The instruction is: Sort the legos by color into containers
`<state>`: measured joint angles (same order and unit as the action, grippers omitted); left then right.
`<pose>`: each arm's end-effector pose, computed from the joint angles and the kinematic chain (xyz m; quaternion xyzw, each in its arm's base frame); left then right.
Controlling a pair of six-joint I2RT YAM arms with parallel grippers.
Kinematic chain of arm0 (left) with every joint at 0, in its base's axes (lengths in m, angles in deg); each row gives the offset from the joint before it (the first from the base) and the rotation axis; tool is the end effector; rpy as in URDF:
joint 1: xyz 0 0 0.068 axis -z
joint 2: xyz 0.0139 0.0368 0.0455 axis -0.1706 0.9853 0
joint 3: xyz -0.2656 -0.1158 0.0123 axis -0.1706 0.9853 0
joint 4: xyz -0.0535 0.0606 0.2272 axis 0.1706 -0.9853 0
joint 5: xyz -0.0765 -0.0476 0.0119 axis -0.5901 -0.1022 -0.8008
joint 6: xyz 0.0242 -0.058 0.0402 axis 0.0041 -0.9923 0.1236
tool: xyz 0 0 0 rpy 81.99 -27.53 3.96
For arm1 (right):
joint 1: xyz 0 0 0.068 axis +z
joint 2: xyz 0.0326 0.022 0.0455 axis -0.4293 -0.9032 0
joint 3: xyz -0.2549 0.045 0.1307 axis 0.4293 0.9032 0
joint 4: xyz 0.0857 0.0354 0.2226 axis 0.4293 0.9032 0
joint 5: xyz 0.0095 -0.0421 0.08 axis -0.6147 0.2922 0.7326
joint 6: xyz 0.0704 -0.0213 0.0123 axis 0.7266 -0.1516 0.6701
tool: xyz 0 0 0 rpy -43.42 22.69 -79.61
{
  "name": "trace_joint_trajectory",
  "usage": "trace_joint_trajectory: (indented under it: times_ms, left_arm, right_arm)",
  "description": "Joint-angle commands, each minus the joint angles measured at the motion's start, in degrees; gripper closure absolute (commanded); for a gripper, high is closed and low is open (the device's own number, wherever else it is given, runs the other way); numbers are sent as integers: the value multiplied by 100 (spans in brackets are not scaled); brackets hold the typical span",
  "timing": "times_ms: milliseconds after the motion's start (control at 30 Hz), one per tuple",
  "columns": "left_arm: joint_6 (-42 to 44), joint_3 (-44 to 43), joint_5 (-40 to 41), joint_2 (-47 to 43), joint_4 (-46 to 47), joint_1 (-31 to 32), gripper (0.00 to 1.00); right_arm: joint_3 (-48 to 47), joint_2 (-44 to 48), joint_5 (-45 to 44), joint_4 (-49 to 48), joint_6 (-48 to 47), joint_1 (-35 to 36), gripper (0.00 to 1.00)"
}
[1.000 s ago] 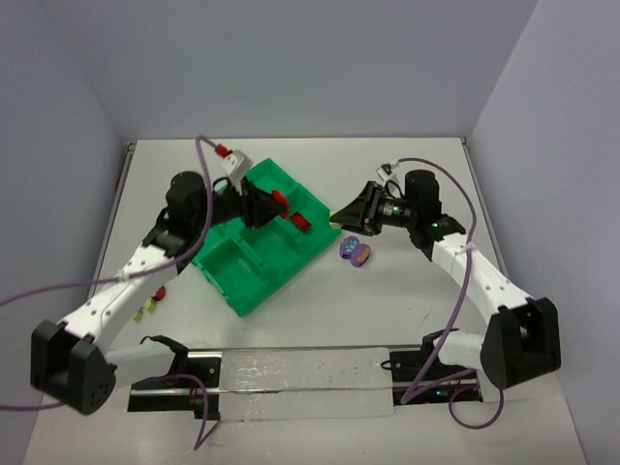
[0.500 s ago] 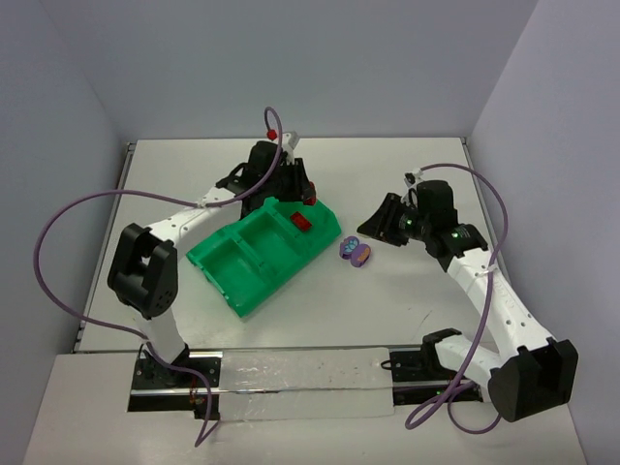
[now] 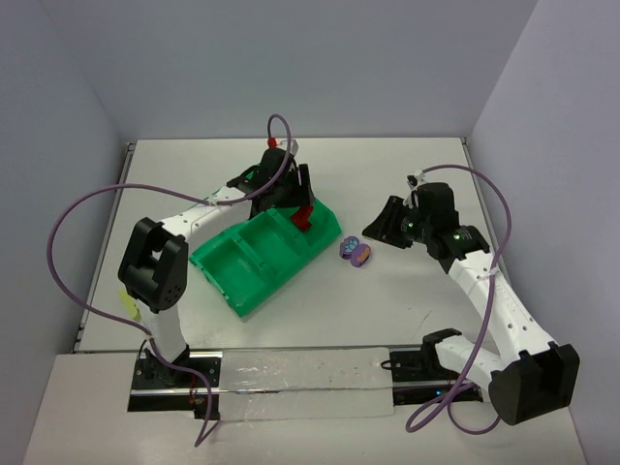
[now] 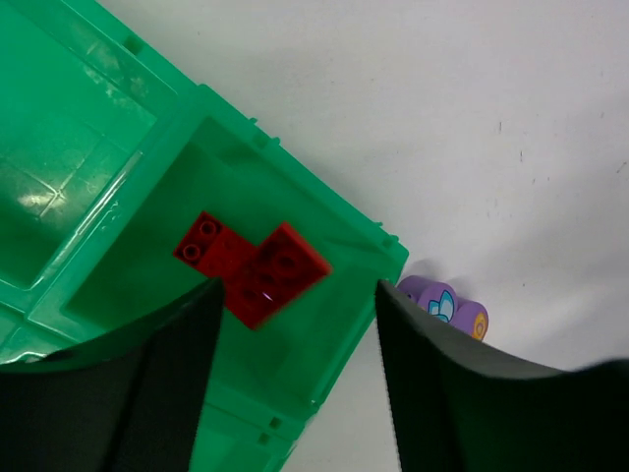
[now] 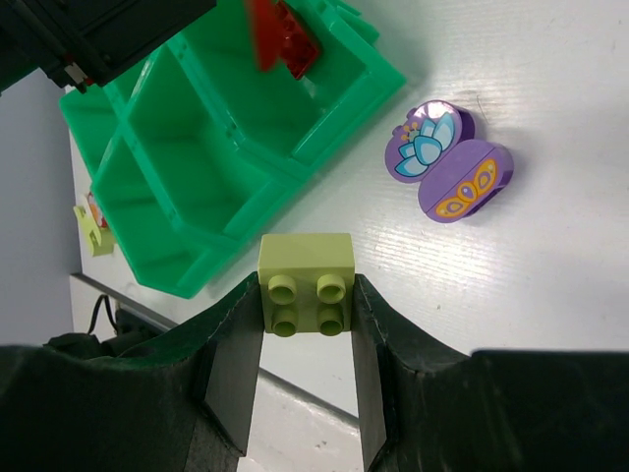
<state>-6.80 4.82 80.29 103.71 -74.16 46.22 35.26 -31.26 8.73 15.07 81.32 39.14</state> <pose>0.3499 -0.2549 0.2651 0.0199 0.9040 -0.2281 0.3610 0.1968 0.0687 0.3030 0.0704 0.8894 0.3012 0.3367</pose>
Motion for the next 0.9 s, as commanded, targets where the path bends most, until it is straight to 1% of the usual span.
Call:
trace_joint_trajectory:
  times_ms: [0,33,100,233,267,367,400,467,500,533,567,633,667,700,767,867]
  left_arm:
    - [-39,-1,121,-360,49,25,22]
    - [-31,6,138,-443,12,25,17]
    - [-29,30,236,-599,-58,25,15]
    - [-72,160,576,-1053,-263,25,15]
    - [-85,383,764,-1442,-341,25,15]
    - [-187,804,1384,-2103,-642,-10,16]
    - [-264,961,1690,-2389,-913,-64,16]
    - [-502,1237,2137,-2919,-1477,-252,15]
    - [-614,1348,2269,-2991,-1695,-350,15]
    - [-781,1511,2462,-3364,-2050,-535,14]
    - [-892,1589,2548,-3671,-2318,-724,13]
    - [-1124,1867,2620,-4237,-2742,-1068,4]
    - [-1203,1958,2614,-4439,-2965,-1306,3]
    - [-1300,2002,2587,-4684,-3104,-1513,2]
    - [-1548,2117,2585,-5017,-3518,-1736,2]
    - [-2063,2265,2641,-5320,-4065,-1877,2]
  right_arm:
    - [-75,152,-61,23,-128,-9,86]
    - [-82,138,-62,15,-135,-2,85]
    - [-133,128,-135,20,-137,70,85]
    - [-356,-17,-652,49,-129,562,84]
    - [-555,-204,-897,43,-110,875,84]
    - [-941,-651,-1672,47,-82,1904,84]
    - [-1129,-917,-1785,-2,-70,2119,84]
    - [-1468,-1463,-2012,-133,-42,2595,84]
    - [-1627,-1696,-2074,-166,-53,2788,84]
    - [-1903,-2033,-2168,-189,-81,3045,84]
    - [-2118,-2165,-2214,-196,-127,3228,84]
    - [-2441,-2697,-2233,-215,-199,3455,83]
    - [-2610,-2904,-2244,-215,-250,3555,83]
    - [-2715,-3035,-2255,-215,-292,3612,82]
    - [-3007,-3390,-2301,-223,-369,3743,81]
    - [-3342,-3908,-2243,-289,-383,3813,79]
